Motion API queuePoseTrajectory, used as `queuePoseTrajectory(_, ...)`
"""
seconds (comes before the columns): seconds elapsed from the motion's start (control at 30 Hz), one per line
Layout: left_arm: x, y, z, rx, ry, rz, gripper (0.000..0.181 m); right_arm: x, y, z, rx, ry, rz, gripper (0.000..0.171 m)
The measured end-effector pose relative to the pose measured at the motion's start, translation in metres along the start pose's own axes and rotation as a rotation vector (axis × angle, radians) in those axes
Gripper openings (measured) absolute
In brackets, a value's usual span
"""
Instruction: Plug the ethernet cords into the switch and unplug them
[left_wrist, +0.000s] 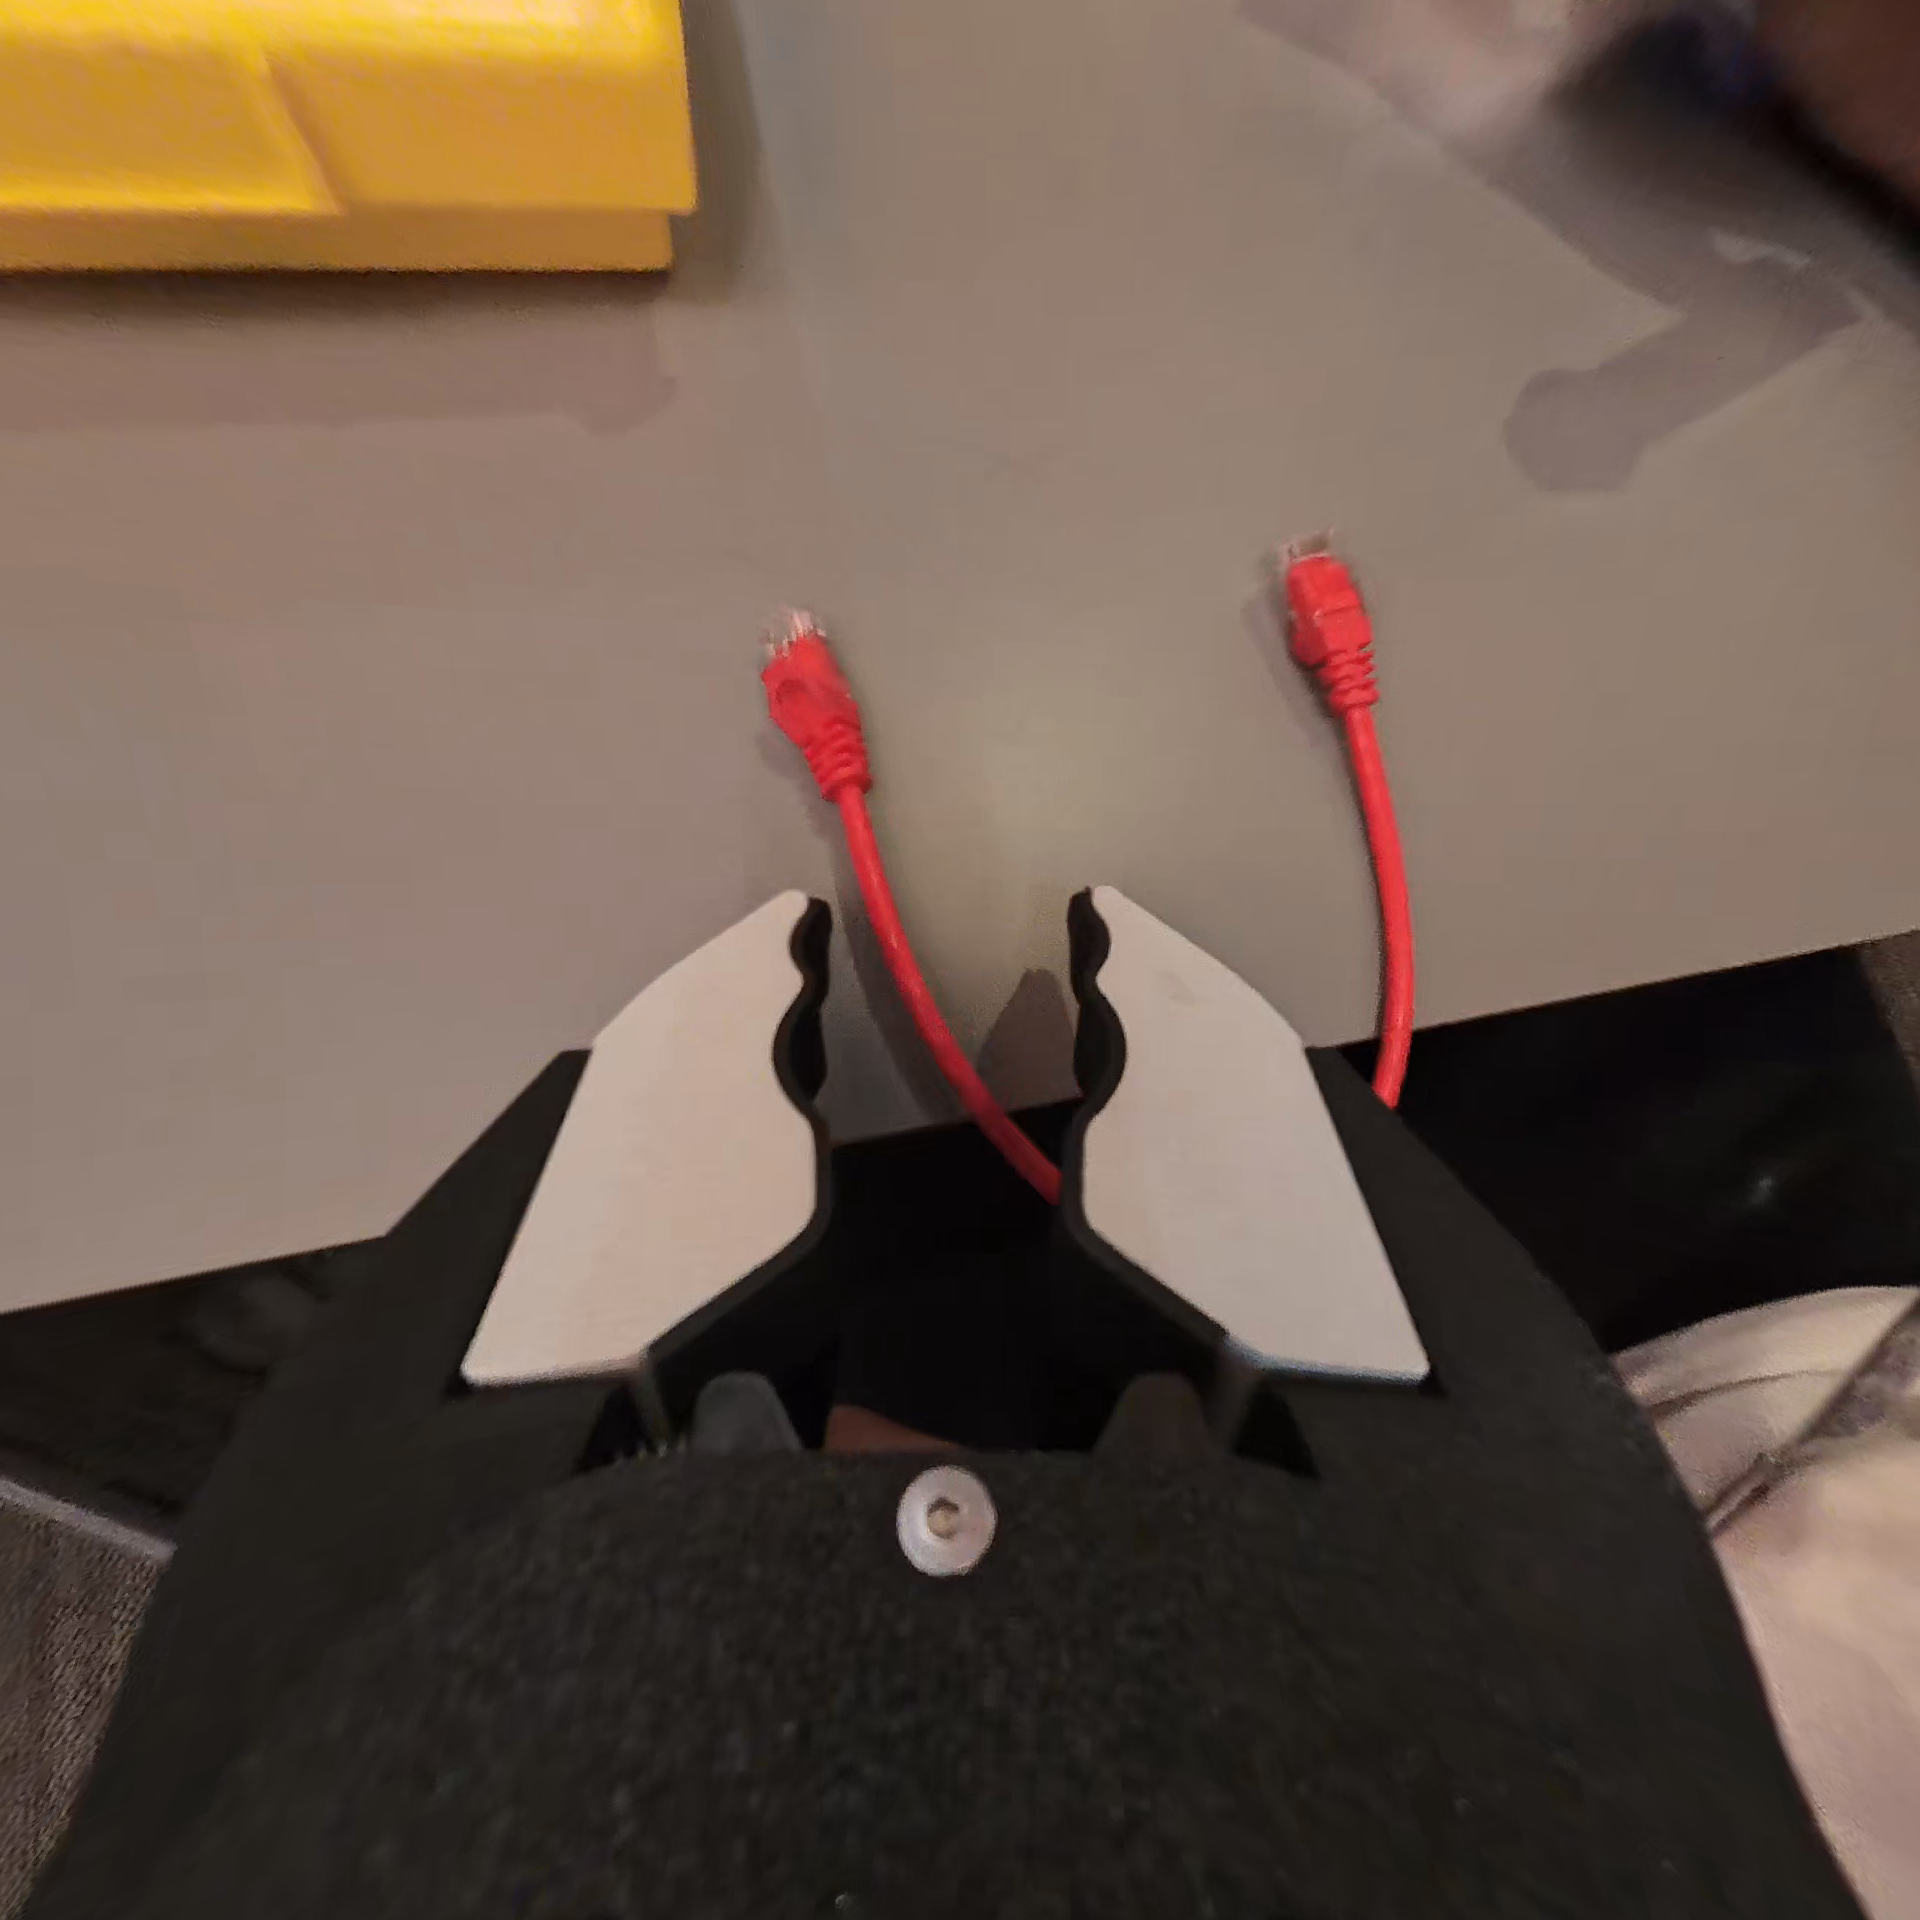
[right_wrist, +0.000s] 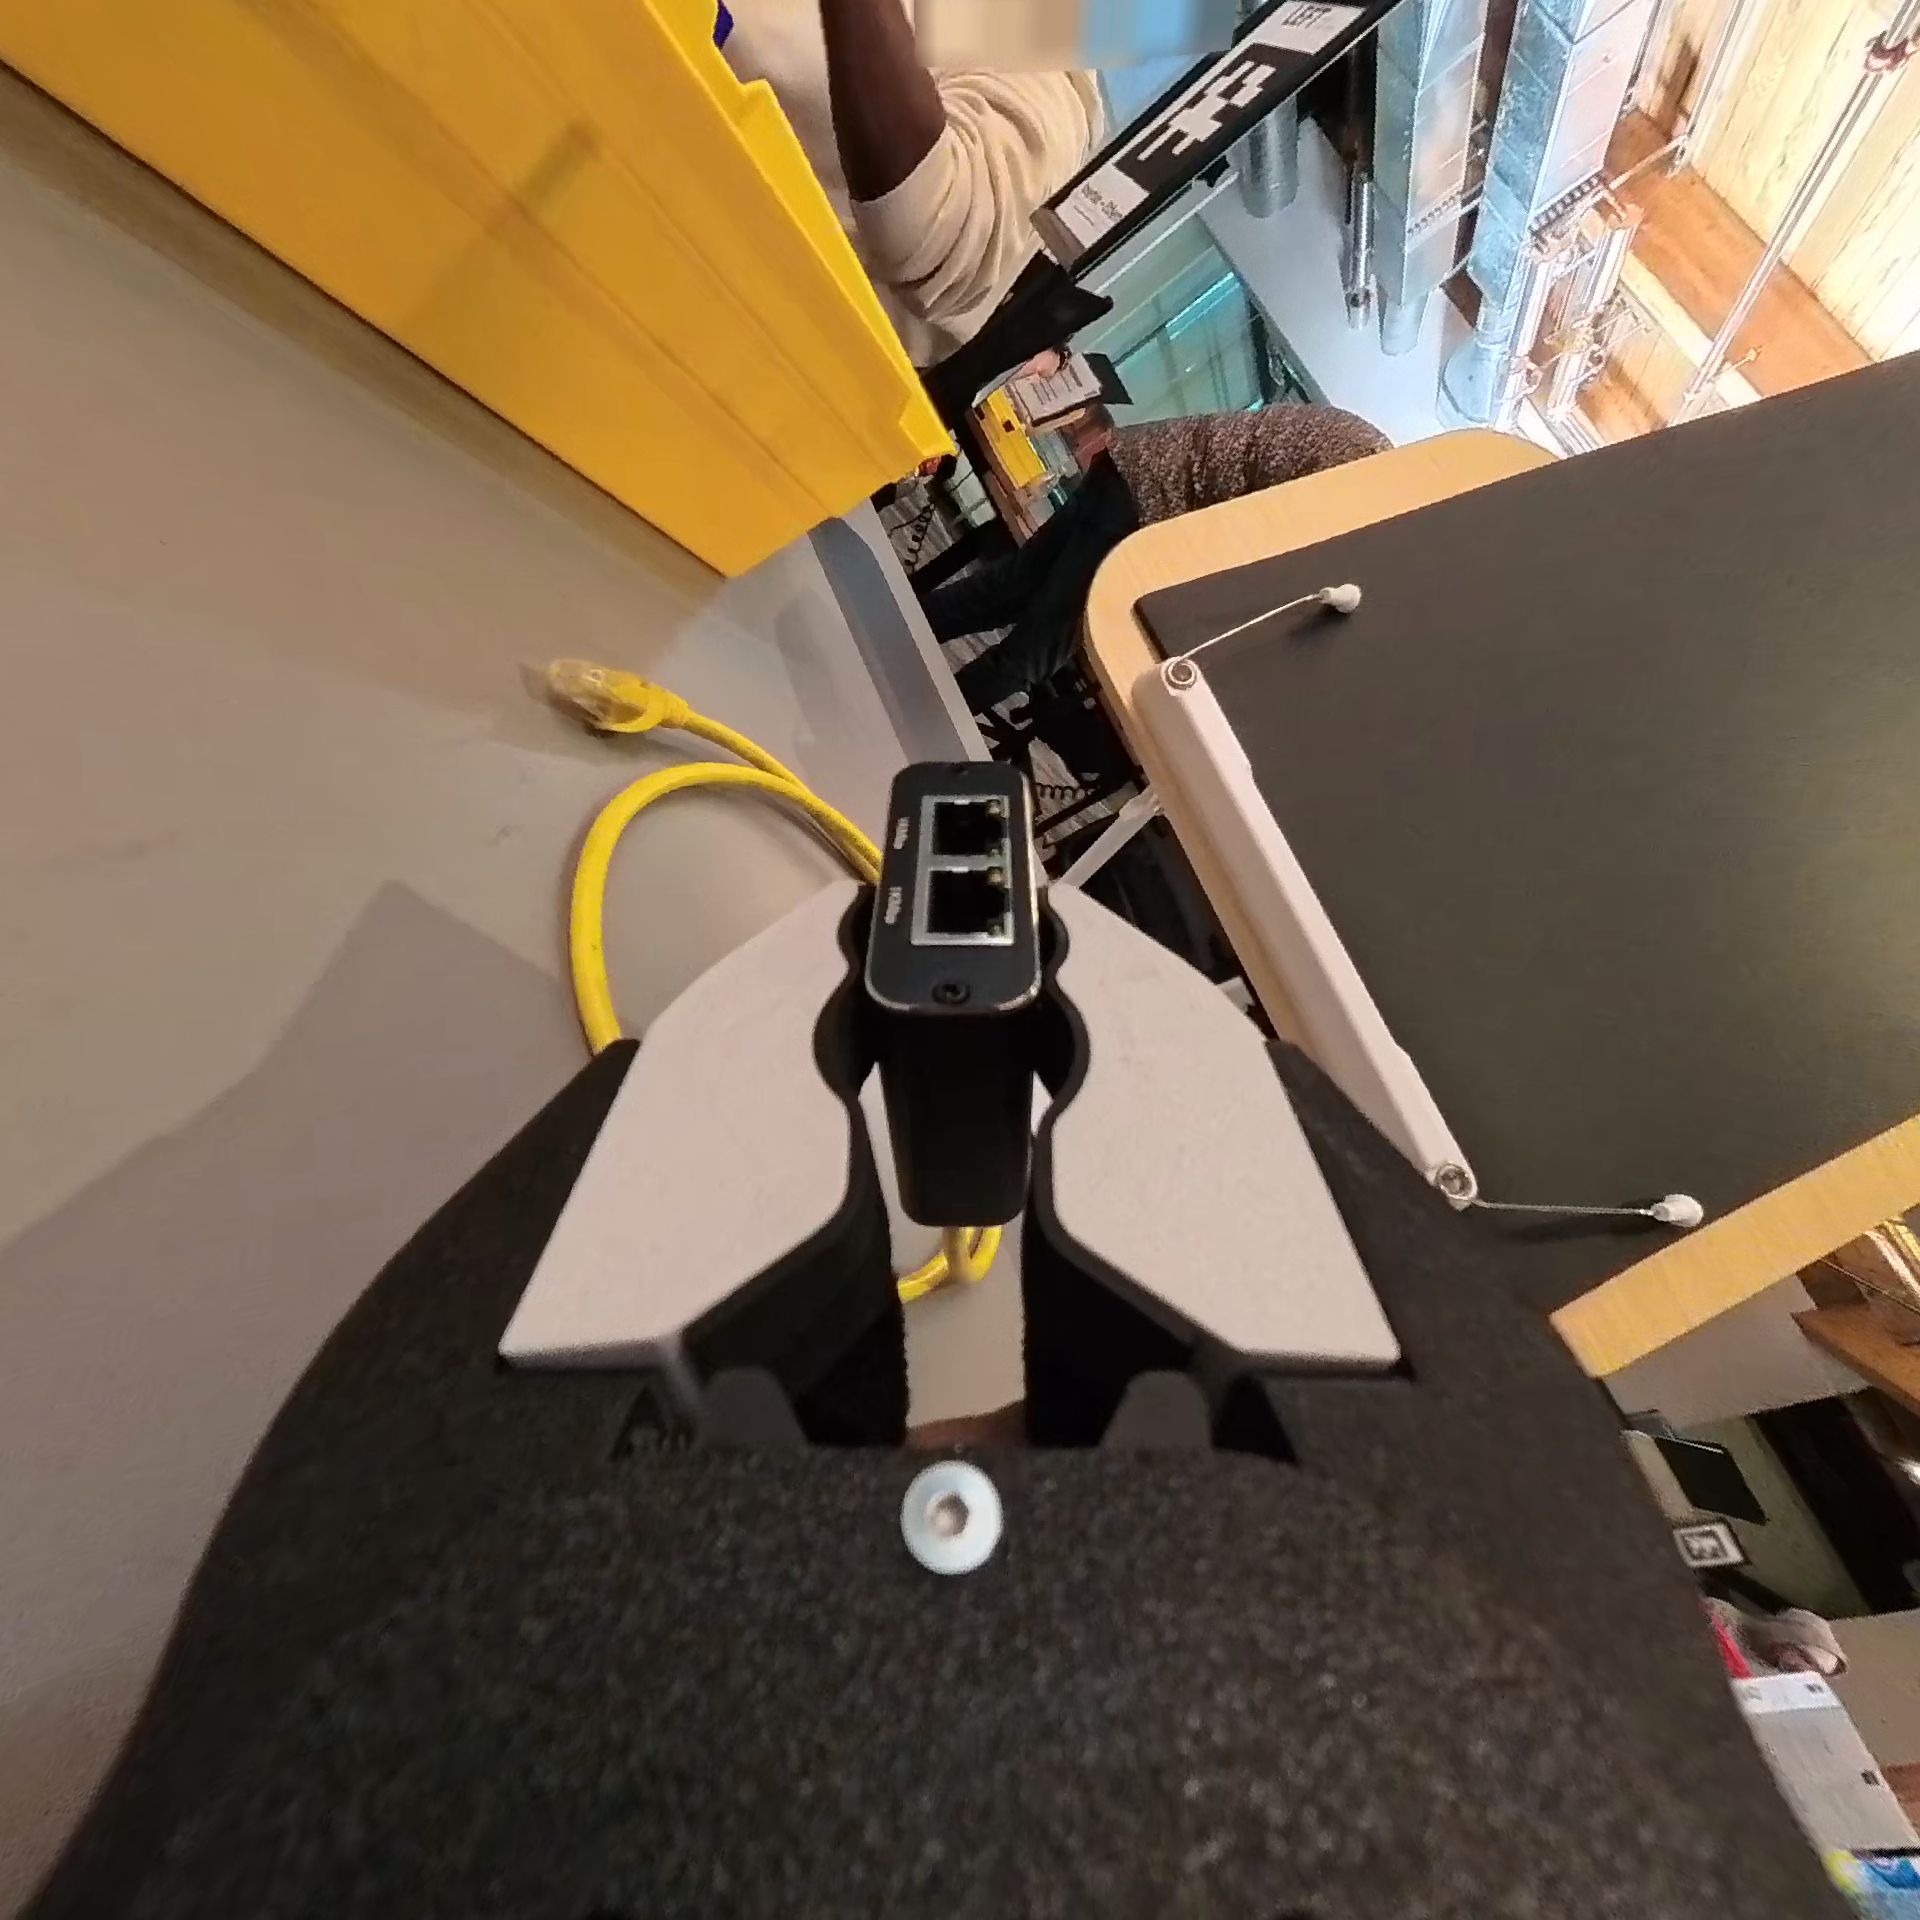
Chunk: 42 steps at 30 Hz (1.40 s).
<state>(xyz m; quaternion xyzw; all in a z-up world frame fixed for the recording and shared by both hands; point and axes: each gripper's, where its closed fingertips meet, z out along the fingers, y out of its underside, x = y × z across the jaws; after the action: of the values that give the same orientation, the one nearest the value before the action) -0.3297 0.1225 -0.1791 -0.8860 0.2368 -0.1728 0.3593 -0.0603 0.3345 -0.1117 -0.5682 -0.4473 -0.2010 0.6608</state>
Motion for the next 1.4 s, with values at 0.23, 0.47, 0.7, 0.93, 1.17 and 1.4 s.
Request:
queuePoseTrajectory(0.23,-0.012,0.004,0.012,-0.004,-0.081,0.007,0.005,0.001,0.000,0.000,0.005,-0.001,0.010,0.027)
queuePoseTrajectory(0.47,-0.001,-0.075,0.019,0.062,-0.045,0.354,0.004,0.002,-0.003,-0.001,0.024,0.008,0.001,0.028)
queuePoseTrajectory(0.7,0.043,-0.166,0.068,0.006,0.035,0.753,0.004,0.002,-0.007,-0.002,0.060,0.011,-0.008,0.028)
queuePoseTrajectory(0.93,0.072,-0.201,0.121,-0.084,0.099,0.892,0.004,-0.005,-0.005,0.000,-0.003,0.020,-0.112,0.028)
queuePoseTrajectory(1.17,0.077,-0.208,0.135,-0.108,0.088,0.900,0.004,-0.015,-0.003,0.005,-0.060,0.003,-0.184,0.028)
queuePoseTrajectory(1.4,0.070,-0.211,0.137,-0.118,0.076,0.924,0.004,-0.019,-0.004,0.004,-0.045,-0.012,-0.193,0.028)
